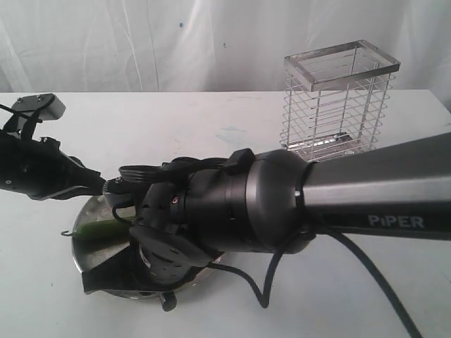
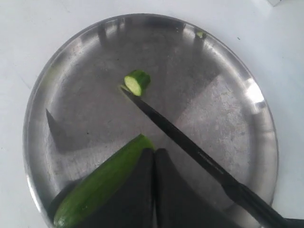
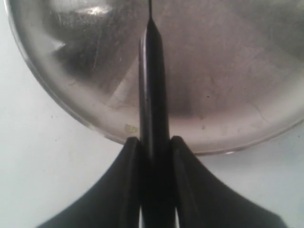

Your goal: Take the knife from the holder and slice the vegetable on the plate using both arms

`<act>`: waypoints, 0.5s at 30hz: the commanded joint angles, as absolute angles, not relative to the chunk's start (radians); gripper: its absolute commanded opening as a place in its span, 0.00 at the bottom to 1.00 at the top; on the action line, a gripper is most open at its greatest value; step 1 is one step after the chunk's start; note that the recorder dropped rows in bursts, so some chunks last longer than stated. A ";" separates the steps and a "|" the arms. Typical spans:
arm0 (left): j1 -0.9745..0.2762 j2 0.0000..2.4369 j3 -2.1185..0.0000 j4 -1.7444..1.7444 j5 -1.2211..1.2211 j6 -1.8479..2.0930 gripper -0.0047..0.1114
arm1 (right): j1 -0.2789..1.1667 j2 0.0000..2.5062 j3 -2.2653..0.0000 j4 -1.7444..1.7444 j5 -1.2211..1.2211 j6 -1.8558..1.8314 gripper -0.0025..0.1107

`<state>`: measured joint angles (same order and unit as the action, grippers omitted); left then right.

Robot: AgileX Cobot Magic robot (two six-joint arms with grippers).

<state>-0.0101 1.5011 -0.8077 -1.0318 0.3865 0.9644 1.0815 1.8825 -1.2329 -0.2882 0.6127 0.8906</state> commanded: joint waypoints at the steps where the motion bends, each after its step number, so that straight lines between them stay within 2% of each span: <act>1: -0.013 1.490 -0.800 -1.073 0.396 0.961 0.04 | 1.107 1.878 -1.231 -0.283 0.602 0.931 0.02; 15: -0.013 1.490 -0.800 -1.115 0.426 0.963 0.04 | 1.156 1.939 -1.196 -0.357 0.523 1.112 0.02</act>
<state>-0.0101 1.5011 -0.8077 -1.0808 0.4046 0.9644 1.1546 1.9405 -1.2010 -0.3334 0.5399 1.0902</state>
